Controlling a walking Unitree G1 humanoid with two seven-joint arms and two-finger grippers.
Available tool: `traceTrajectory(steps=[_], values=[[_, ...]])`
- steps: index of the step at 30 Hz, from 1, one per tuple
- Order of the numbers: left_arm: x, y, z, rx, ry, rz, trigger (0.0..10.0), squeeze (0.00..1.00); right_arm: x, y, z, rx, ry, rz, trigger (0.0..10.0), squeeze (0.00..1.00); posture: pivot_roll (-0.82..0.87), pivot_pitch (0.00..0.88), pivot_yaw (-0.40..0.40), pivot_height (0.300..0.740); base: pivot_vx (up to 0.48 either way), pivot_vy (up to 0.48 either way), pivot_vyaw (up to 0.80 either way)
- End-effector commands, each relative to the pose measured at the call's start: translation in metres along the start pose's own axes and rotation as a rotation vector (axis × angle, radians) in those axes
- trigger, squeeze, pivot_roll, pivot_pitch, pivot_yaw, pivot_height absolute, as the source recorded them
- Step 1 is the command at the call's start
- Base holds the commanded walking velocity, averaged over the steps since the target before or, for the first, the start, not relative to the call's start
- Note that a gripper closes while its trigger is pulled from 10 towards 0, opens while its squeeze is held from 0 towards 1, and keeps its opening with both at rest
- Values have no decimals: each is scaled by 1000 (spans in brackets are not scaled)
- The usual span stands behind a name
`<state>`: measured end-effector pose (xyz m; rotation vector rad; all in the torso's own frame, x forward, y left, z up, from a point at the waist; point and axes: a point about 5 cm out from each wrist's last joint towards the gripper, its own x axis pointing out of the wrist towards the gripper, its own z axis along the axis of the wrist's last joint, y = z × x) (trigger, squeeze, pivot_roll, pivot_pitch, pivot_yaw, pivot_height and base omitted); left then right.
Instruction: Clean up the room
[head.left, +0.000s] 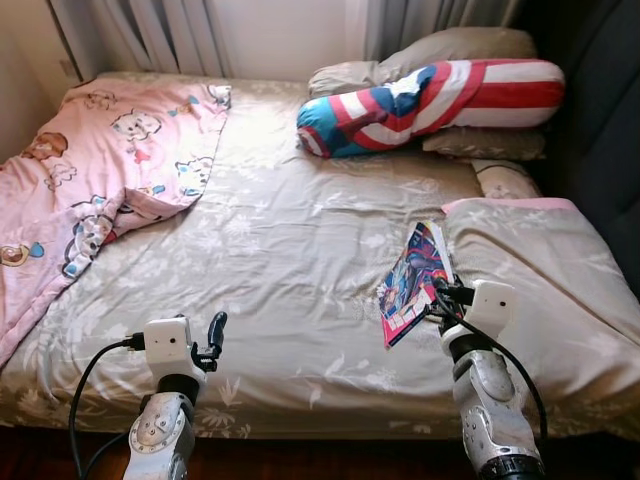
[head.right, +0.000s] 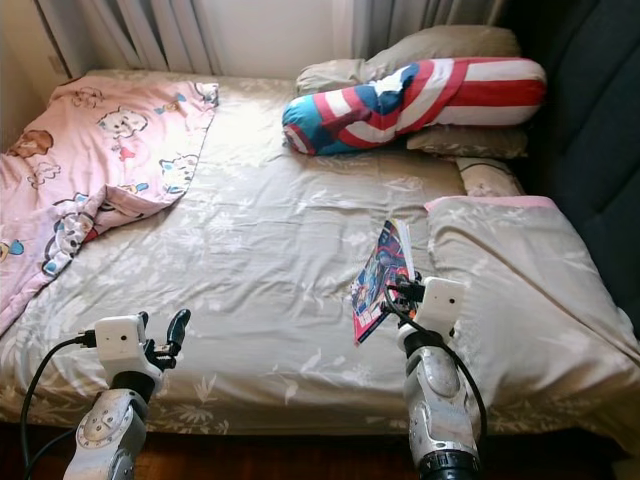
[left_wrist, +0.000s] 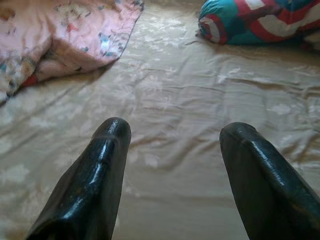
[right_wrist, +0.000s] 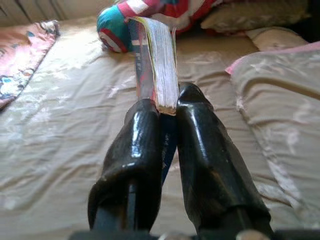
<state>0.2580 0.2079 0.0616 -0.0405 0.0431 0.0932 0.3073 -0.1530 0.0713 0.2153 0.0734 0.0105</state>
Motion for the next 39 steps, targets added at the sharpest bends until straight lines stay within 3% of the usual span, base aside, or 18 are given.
traceTrajectory(steps=[1,7,39], values=[[0,-6,0,-17,0,-12,10000,0,2,-8,7,-10,-24,-20,10000,0,3,101,-43,740,274,0,0],[0,-5,1,-19,-4,-9,10000,0,2,-7,7,-9,-23,-18,10000,0,4,100,-44,740,268,0,0],[0,-6,8,-14,-25,-26,10000,0,1,-7,6,0,-27,-28,10000,0,5,104,-41,740,23,0,0]])
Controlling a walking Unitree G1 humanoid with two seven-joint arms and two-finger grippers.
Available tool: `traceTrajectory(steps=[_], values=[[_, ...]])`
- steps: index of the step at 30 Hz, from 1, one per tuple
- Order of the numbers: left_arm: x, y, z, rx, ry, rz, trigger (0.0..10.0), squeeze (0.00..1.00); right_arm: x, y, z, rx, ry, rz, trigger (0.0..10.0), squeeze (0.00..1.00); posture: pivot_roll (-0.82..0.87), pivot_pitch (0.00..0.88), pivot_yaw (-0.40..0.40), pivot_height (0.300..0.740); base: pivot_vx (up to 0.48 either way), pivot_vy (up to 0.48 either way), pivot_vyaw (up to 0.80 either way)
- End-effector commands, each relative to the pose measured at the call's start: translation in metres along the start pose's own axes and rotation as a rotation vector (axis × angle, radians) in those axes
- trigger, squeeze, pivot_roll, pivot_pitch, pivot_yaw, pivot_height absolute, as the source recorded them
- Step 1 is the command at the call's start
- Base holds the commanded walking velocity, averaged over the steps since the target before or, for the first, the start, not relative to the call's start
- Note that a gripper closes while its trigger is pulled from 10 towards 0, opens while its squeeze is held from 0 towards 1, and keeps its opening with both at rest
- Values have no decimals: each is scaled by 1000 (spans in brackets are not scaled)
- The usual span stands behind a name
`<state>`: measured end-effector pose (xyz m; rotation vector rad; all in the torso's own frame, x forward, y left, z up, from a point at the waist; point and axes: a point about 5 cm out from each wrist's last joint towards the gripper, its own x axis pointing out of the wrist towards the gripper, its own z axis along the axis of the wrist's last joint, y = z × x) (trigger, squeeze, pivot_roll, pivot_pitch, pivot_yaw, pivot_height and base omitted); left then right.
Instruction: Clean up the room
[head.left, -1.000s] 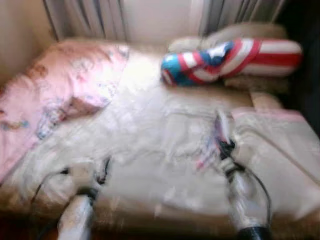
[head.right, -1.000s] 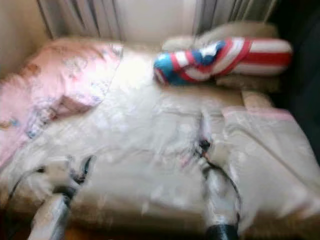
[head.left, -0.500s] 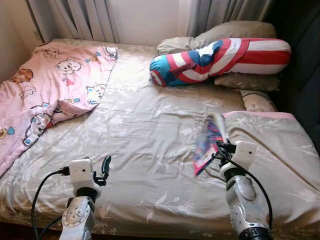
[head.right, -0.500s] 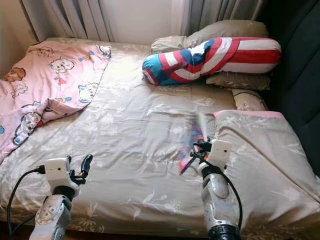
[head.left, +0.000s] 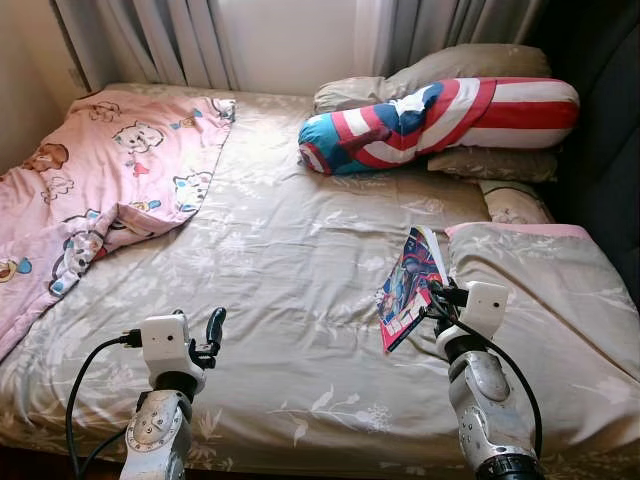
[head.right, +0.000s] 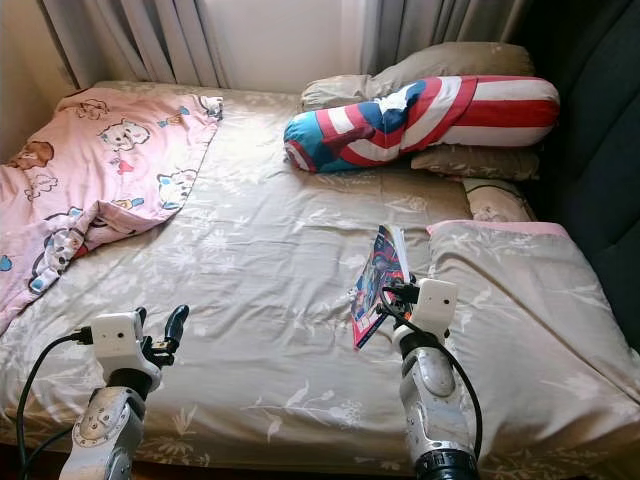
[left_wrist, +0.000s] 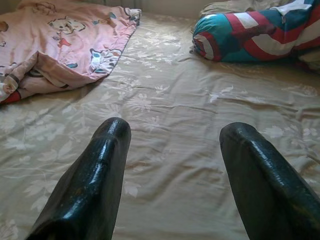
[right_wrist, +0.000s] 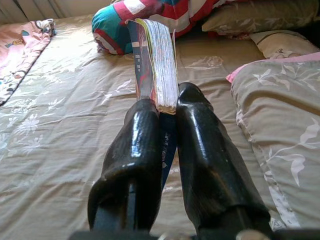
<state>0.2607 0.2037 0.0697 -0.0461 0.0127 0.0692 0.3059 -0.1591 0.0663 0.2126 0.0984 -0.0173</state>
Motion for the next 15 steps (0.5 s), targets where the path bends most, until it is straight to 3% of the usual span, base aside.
traceTrajectory(steps=[1,4,9,15], values=[[-2,-1,0,-8,4,-1,10000,0,2,0,9,4,-49,1,10000,0,6,104,-41,740,255,0,0],[-2,-1,-1,-8,4,0,10000,0,2,0,9,-1,-42,-4,10000,0,6,104,-42,740,256,0,0],[-2,-1,-1,-7,6,3,10000,0,3,0,8,-8,-32,-5,10000,0,6,103,-42,740,256,0,-681],[-2,-1,-1,-5,7,3,10000,0,3,2,8,-6,-39,1,10000,0,6,100,-41,740,42,0,0]])
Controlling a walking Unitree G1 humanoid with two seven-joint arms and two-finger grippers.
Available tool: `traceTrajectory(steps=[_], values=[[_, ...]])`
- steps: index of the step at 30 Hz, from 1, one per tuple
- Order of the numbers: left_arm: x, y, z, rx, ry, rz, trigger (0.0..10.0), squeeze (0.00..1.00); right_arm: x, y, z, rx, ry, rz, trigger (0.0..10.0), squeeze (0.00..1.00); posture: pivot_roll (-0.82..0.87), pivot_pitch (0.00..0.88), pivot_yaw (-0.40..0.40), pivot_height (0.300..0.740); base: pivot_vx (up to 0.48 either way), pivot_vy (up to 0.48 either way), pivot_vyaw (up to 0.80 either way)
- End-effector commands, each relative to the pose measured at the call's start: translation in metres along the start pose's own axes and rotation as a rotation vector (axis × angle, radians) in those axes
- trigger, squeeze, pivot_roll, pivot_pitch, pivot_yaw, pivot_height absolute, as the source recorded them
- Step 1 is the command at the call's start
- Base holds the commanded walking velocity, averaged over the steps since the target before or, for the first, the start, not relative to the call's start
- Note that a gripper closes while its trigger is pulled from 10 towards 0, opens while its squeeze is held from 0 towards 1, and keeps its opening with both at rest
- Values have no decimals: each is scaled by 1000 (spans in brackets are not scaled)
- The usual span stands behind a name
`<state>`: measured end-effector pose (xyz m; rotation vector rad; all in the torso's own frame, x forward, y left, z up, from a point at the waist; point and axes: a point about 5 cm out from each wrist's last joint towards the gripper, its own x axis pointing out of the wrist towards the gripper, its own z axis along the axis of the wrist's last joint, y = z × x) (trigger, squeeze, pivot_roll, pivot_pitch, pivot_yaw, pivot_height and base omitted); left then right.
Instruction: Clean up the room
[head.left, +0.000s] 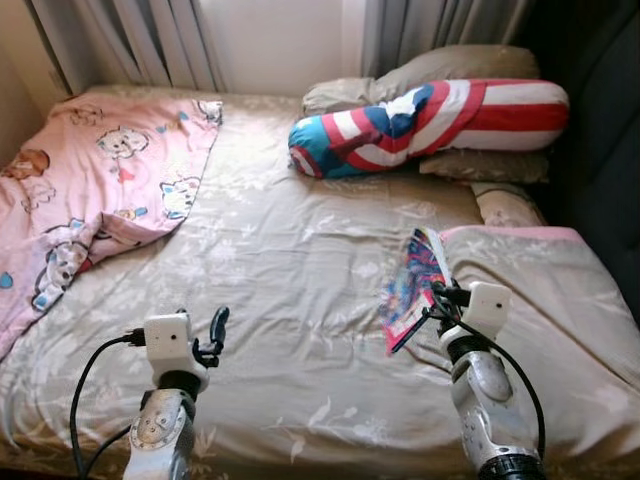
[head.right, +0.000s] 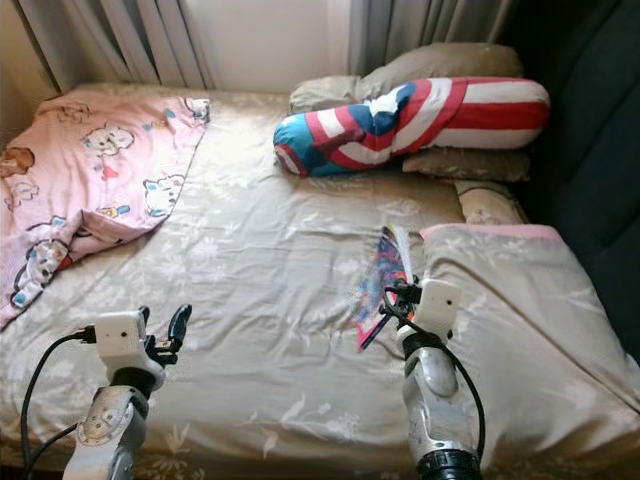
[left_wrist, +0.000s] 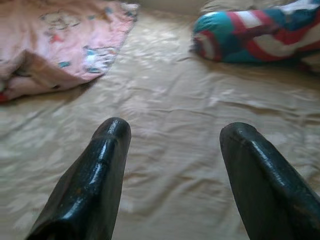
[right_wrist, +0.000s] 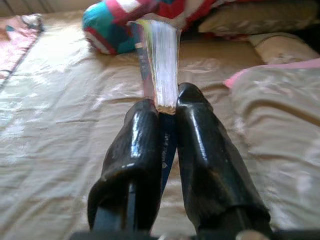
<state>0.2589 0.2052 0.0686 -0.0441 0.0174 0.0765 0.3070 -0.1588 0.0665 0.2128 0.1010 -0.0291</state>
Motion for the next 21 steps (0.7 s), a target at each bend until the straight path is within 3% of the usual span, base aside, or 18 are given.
traceTrajectory(steps=[1,21], values=[[-1,-2,0,-6,2,-4,10000,0,1,2,7,-6,-41,15,10000,0,6,96,-39,740,0,0,0],[1,-5,3,-9,-11,-19,10000,0,1,3,8,0,-56,20,10000,0,3,85,-34,740,0,0,0]])
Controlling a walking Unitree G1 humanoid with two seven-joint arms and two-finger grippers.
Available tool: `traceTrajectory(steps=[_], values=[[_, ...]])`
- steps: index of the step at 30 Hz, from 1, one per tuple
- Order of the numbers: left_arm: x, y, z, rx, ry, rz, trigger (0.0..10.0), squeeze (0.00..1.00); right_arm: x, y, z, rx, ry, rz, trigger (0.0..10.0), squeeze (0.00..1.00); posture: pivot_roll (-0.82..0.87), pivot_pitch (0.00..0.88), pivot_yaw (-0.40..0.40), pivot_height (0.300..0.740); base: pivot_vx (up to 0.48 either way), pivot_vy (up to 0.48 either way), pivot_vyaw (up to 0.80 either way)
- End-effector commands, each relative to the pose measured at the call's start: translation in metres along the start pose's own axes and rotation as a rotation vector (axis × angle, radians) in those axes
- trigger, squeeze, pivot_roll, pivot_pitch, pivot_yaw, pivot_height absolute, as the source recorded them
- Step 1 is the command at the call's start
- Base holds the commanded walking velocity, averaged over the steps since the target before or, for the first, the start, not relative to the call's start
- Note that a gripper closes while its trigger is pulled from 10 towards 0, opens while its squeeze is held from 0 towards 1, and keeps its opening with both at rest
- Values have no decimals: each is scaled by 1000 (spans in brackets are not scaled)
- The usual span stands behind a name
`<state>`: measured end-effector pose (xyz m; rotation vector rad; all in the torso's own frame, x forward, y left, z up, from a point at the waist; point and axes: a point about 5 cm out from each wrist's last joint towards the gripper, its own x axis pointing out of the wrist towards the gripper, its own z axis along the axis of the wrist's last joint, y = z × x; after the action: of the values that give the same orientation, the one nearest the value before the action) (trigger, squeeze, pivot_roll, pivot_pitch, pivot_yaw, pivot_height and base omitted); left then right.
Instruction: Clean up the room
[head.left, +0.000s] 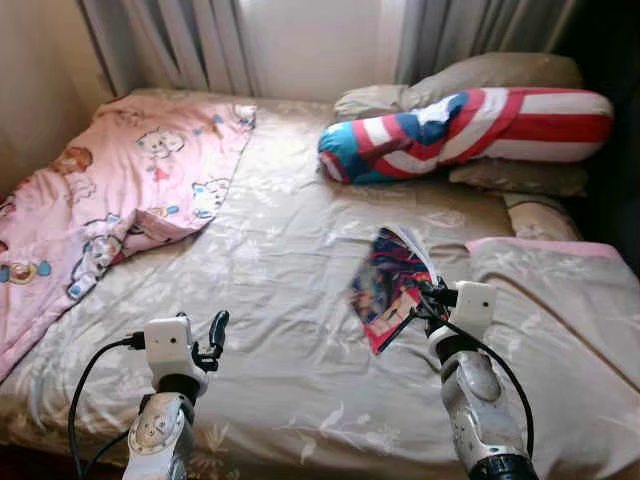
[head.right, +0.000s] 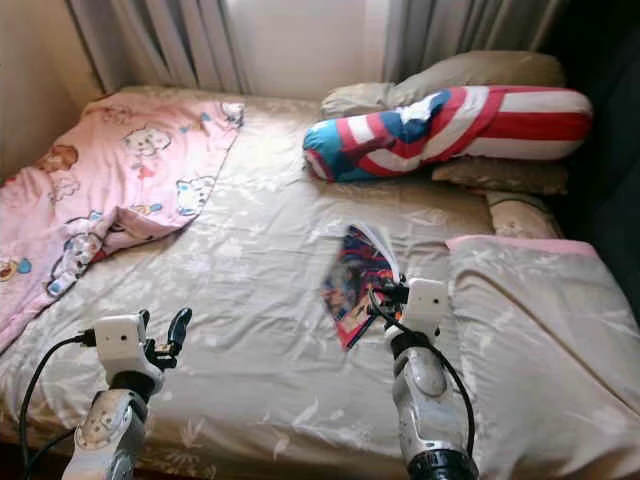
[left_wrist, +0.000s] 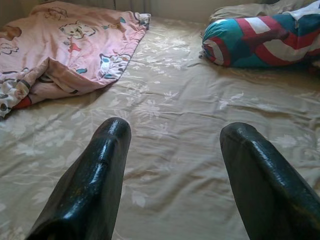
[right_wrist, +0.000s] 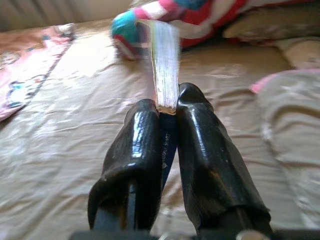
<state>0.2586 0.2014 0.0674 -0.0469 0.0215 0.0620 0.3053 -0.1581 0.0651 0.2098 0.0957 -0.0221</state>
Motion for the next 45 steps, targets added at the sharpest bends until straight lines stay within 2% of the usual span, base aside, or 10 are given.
traceTrajectory(steps=[1,7,14,17,25,29,36,41,45], values=[[1,-1,4,-6,-17,-4,10000,0,3,3,10,1,-51,13,10000,0,3,84,-34,740,0,0,0],[2,-1,5,-6,-23,0,10000,0,6,2,6,-32,-4,-2,10000,0,8,91,-36,740,0,0,0],[1,3,5,-3,-21,11,10000,0,5,4,6,-20,-21,4,10000,0,10,102,-34,692,0,0,0],[0,3,5,-3,-20,10,10000,0,3,3,8,-1,-41,4,10000,0,9,105,-32,692,0,0,0],[0,3,5,-3,-17,9,10000,0,4,1,2,-39,14,-9,10000,0,8,108,-30,687,0,0,0],[0,3,5,-1,-17,9,10000,0,3,1,5,-19,-25,-11,10000,0,10,108,-28,677,0,0,0],[1,4,5,0,-17,10,10000,0,3,1,6,-16,-27,-8,10000,0,10,108,-28,677,0,0,0],[1,3,5,0,-18,9,10000,0,5,2,2,-39,15,-2,10000,0,9,106,-30,677,0,0,0],[1,3,5,0,-17,10,10000,0,5,2,3,-33,2,-4,10000,0,9,107,-31,663,0,0,0]])
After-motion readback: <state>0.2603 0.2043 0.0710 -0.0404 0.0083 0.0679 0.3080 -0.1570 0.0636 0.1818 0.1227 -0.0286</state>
